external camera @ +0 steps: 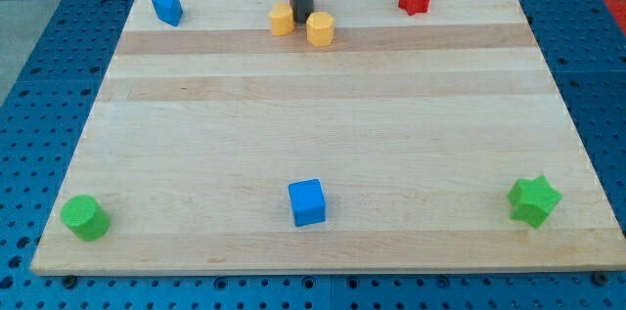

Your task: Push the red circle slightly to right

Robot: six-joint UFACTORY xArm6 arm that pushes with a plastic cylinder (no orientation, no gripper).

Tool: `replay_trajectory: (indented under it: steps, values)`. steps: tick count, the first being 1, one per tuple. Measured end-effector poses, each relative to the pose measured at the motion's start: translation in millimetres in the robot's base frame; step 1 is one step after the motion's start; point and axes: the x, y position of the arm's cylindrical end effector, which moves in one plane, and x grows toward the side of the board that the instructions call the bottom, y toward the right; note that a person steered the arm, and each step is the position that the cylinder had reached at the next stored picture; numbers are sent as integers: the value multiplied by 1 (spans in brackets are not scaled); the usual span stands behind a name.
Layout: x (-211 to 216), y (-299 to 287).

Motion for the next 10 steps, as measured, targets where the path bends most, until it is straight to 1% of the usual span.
replay_trajectory:
  steps: [2,3,4,6,7,9,10]
  values:
    - [12,-21]
    - [2,-48]
    - [-10,-42]
    - [-12,-9]
    - [-14,-8]
    - [-30,-51]
    - [-50,-52]
